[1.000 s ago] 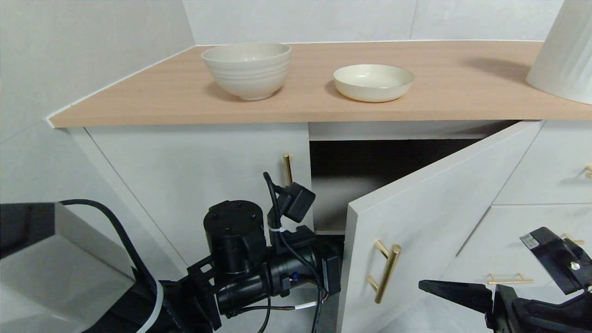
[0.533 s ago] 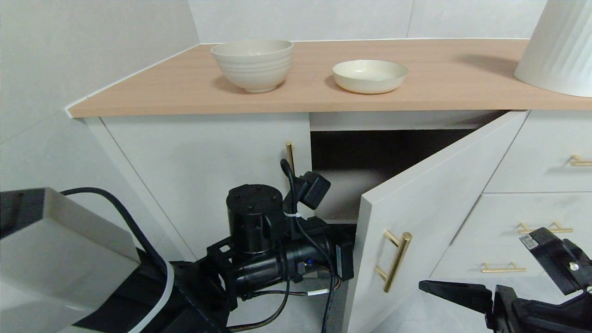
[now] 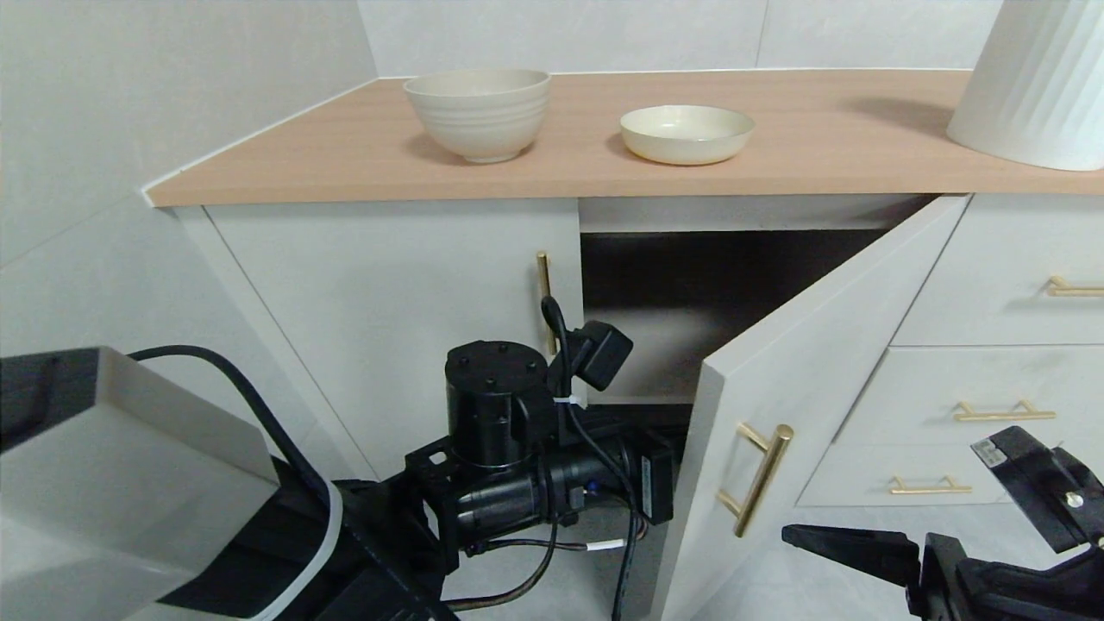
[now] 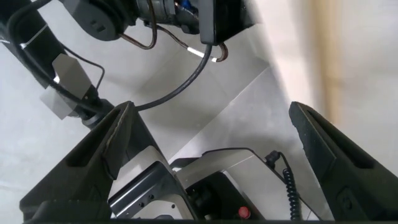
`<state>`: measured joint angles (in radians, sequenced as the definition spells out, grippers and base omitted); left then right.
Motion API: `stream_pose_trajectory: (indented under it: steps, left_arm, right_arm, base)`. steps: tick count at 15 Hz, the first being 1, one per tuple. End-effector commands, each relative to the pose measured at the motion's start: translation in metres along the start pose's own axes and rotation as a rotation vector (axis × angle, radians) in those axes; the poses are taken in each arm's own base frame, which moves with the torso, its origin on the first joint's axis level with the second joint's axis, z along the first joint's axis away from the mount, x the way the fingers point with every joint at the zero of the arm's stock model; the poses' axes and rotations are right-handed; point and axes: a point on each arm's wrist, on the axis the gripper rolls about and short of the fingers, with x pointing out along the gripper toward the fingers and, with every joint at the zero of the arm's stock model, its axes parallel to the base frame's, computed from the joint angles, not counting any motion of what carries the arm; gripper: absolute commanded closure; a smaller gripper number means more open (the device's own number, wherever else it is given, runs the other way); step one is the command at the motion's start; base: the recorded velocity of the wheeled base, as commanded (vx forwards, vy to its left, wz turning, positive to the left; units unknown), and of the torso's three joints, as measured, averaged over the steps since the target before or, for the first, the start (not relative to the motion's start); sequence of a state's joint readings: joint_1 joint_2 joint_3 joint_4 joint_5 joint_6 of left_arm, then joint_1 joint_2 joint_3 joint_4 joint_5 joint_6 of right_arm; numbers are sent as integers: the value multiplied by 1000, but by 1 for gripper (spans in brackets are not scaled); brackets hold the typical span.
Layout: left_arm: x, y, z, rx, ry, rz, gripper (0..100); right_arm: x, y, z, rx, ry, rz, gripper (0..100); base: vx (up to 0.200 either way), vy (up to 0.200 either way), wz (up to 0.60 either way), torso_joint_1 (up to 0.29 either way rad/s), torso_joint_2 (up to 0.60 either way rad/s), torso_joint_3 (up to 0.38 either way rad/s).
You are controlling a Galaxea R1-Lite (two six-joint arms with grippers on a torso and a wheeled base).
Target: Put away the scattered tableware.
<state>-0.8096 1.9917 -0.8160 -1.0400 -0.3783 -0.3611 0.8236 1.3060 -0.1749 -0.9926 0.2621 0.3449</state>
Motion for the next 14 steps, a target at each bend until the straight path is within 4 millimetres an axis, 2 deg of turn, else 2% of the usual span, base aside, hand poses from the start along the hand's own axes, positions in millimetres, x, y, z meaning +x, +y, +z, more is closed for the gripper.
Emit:
stream_pose_trajectory:
  steps: [1,6,11,14]
  left_arm:
    - [2,0,2,3,-2,0,100]
    - [20,9,3,-6,20,13,100]
    - [22,11,1,-7,25,15,100]
    - [25,11,5,-6,24,14,100]
  right_arm:
    - [0,0,0,0,0,0,0]
    - [0,0,0,-2,0,2,0]
    - [0,0,0,-2,-1,4,0]
    - [-1,1,0,-4,-3,6,0]
  base:
    - [0,0,0,0,0,0]
    - [0,0,0,0,0,0]
    - [0,0,0,0,0,0]
    - [-200,0,0,9,-1,2]
